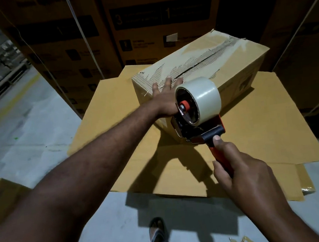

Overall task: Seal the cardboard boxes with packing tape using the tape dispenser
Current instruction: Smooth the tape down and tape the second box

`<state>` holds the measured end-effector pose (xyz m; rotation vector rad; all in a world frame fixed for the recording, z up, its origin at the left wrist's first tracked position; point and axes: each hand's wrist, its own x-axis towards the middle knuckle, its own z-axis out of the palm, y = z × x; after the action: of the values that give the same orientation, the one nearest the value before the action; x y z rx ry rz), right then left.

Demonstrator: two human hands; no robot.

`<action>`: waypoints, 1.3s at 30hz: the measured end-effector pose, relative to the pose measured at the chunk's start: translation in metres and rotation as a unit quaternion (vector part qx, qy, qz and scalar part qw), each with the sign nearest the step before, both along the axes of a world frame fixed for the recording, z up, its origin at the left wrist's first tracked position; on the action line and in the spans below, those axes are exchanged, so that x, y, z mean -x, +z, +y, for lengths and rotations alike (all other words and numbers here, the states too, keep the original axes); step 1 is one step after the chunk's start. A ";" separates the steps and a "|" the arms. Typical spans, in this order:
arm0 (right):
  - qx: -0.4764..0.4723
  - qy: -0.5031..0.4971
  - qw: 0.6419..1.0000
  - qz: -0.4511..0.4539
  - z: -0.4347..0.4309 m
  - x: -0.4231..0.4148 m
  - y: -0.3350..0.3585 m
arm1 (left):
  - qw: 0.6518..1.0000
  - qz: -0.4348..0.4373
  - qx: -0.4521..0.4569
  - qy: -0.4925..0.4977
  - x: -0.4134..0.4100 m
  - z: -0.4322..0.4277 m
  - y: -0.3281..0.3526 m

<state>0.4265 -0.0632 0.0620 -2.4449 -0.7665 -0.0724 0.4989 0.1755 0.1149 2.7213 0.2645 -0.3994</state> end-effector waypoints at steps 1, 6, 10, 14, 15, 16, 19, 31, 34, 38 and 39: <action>0.000 0.002 1.000 0.007 -0.002 -0.001 0.001 | 1.000 -0.007 0.004 -0.004 0.000 0.001 -0.004; 0.023 0.023 0.999 -0.009 -0.005 -0.004 0.001 | 0.999 -0.034 0.012 0.001 -0.005 0.010 -0.023; 0.064 0.044 0.997 -0.003 -0.008 -0.009 -0.006 | 0.985 -0.091 -0.132 -0.065 -0.018 0.021 -0.056; 0.038 0.045 0.998 0.003 -0.012 -0.009 -0.012 | 0.983 -0.103 -0.134 -0.075 -0.018 0.018 -0.056; 0.032 0.042 0.999 0.004 -0.012 -0.010 -0.011 | 0.983 -0.109 -0.129 -0.073 -0.018 0.018 -0.054; 0.025 0.037 0.999 0.007 -0.013 -0.011 -0.010 | 0.983 -0.110 -0.128 -0.069 -0.019 0.019 -0.054; 0.014 0.036 0.998 0.055 -0.016 -0.016 0.002 | 0.985 -0.092 -0.127 -0.068 -0.021 0.025 -0.052; -0.199 0.079 0.951 0.224 -0.019 -0.047 0.088 | 0.948 0.012 -0.252 -0.195 -0.006 0.062 -0.019; -0.277 0.075 0.941 0.182 0.014 -0.059 0.079 | 0.958 -0.011 -0.219 -0.183 0.010 0.076 -0.022; -0.372 0.060 0.916 0.135 0.070 -0.077 0.048 | 0.956 -0.083 -0.244 -0.139 0.039 0.081 -0.035; -0.383 0.060 0.913 0.126 0.082 -0.083 0.041 | 0.953 -0.110 -0.254 -0.120 0.048 0.076 -0.042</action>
<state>0.5099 0.0187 0.1027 -1.6180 -0.6148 -0.0057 0.4510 0.2517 0.0725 3.2868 -0.0352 -0.0899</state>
